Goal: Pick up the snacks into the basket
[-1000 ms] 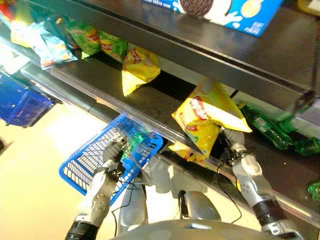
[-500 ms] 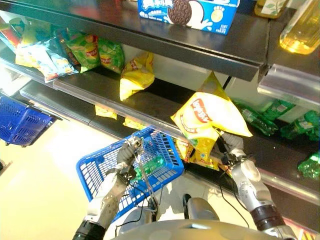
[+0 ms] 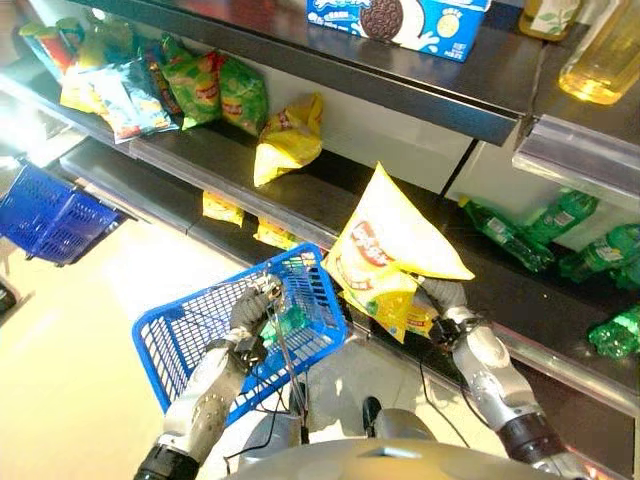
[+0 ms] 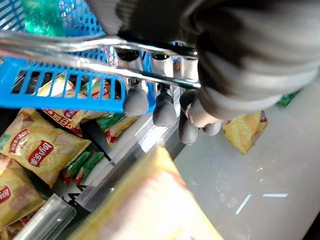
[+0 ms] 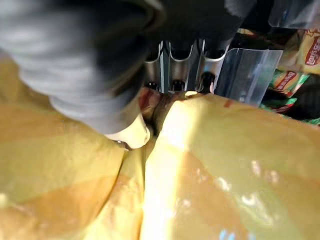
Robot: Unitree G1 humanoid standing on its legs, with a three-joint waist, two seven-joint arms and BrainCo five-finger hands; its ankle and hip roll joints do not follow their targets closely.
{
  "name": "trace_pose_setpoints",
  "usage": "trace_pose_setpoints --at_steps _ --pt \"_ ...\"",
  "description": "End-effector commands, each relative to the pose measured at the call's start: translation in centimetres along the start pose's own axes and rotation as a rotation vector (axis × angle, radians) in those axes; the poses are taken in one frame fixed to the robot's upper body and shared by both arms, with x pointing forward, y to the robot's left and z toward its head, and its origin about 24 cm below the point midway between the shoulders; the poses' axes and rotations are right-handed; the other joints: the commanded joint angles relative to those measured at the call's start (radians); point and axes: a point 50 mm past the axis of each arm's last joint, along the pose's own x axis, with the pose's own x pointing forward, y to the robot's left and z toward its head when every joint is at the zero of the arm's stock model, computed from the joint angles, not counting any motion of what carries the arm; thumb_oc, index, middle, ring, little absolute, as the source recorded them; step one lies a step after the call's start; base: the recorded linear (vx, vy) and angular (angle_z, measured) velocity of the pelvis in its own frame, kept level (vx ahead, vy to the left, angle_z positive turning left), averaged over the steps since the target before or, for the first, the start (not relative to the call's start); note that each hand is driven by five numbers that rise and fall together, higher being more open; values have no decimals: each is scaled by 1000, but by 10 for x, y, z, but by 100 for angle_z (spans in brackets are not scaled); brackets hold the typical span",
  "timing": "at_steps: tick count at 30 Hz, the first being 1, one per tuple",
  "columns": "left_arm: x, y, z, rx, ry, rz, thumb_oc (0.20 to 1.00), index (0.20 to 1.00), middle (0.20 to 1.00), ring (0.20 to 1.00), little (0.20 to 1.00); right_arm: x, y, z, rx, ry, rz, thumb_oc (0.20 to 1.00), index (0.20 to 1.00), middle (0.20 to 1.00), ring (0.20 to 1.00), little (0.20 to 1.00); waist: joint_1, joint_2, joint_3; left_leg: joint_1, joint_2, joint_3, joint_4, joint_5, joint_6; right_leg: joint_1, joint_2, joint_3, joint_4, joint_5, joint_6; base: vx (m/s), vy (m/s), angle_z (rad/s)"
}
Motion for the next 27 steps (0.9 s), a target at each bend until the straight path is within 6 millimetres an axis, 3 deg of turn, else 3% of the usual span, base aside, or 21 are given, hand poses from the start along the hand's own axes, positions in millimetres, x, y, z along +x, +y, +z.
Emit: trace_pose_setpoints --at_steps 1,7,8,16,18,23,25,27 --pt "10 -89 91 68 -420 -502 200 200 200 200 200 12 16 6 -172 -19 137 200 200 200 200 200 17 -8 -42 1 -74 2 162 -195 16 -20 -24 27 -25 58 80 -162 -27 18" --pt "18 -145 101 101 -425 -748 200 200 200 200 200 19 24 -11 -394 96 266 200 200 200 200 200 26 9 59 -72 -89 -44 223 -188 9 -80 -27 -21 35 54 70 -157 -17 43" --pt "17 -162 103 96 -431 -812 200 200 200 200 200 24 28 -13 -451 119 300 200 200 200 200 200 31 18 89 -98 -91 -56 230 -180 7 -104 -32 -35 45 60 70 -151 -10 16" --pt "14 -189 104 54 -418 -906 200 200 200 200 200 51 60 -8 -538 101 389 200 200 200 200 200 65 47 141 -159 -95 -82 231 -152 4 -166 -39 -54 60 73 71 -87 -3 17" --pt "12 -198 100 32 -397 -936 200 200 200 200 200 63 77 -2 -558 76 415 200 200 200 200 200 84 65 159 -180 -103 -97 226 -139 4 -187 -46 -64 66 75 71 -62 7 18" --pt "4 -209 96 6 -360 -992 200 200 200 200 200 86 94 6 -524 61 336 200 200 200 200 200 115 105 191 -218 -117 -125 228 -120 3 -222 -62 -86 79 76 69 -53 7 31" --pt "2 -211 96 10 -355 -1003 200 200 200 200 200 92 97 13 -528 40 322 200 200 200 200 200 124 112 198 -223 -118 -131 228 -117 2 -225 -65 -91 78 77 68 -22 -2 20" --pt "-2 -215 90 11 -313 -1031 200 200 200 200 200 108 99 38 -526 -27 262 200 200 200 200 200 146 134 216 -239 -124 -150 226 -107 1 -241 -74 -104 86 79 68 -26 -6 7"
